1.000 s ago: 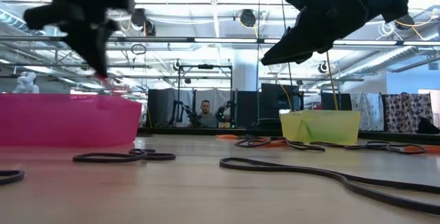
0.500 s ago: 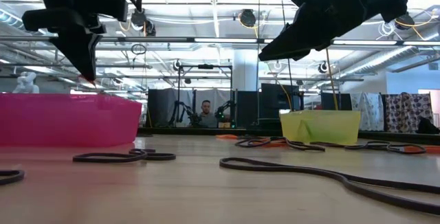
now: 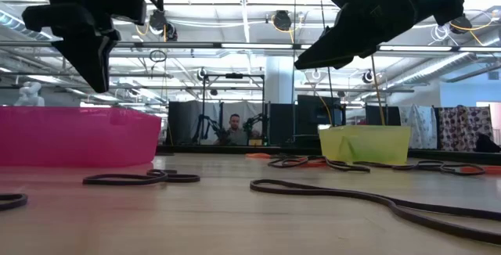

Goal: Sort rubber bands into baskets
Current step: Put the orange rubber band into the pink bin

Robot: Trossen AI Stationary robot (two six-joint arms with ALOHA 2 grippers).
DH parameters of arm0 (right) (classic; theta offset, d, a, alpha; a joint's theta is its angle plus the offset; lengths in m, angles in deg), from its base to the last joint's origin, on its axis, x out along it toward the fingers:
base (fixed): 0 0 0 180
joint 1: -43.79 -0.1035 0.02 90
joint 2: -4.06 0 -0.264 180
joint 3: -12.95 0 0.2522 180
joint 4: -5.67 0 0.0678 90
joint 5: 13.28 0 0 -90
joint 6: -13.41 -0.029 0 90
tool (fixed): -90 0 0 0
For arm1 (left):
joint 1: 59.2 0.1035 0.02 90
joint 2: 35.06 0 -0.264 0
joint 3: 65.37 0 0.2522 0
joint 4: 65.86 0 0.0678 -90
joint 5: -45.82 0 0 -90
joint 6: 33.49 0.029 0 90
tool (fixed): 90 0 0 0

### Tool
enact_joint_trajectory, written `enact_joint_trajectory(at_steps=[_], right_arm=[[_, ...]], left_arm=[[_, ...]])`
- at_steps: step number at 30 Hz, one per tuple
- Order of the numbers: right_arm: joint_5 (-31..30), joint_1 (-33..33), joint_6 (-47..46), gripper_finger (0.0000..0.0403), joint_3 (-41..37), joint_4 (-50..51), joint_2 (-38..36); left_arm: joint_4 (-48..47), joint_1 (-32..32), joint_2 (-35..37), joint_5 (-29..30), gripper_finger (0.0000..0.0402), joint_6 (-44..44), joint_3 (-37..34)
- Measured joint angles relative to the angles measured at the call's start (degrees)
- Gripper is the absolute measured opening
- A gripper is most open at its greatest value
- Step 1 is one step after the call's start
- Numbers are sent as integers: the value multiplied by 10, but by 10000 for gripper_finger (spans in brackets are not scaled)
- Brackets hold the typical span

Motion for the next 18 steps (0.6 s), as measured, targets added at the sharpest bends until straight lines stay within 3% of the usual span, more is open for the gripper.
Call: enact_joint_trajectory(at_steps=[4, 9, 15, 18], right_arm=[[0, 0, 13, 148, 0, 1, 0], [-15, 0, 7, 148, 0, 6, 0], [-35, -1, -43, 148, 0, 73, 0], [-36, -6, -79, 148, 0, 109, 0]], left_arm=[[69, 5, 0, 53, 120, 37, -2], [344, 30, -6, 95, 125, 184, -38], [657, 102, -90, 39, 125, 330, -68], [773, 148, -168, -57, 125, 371, -61]])
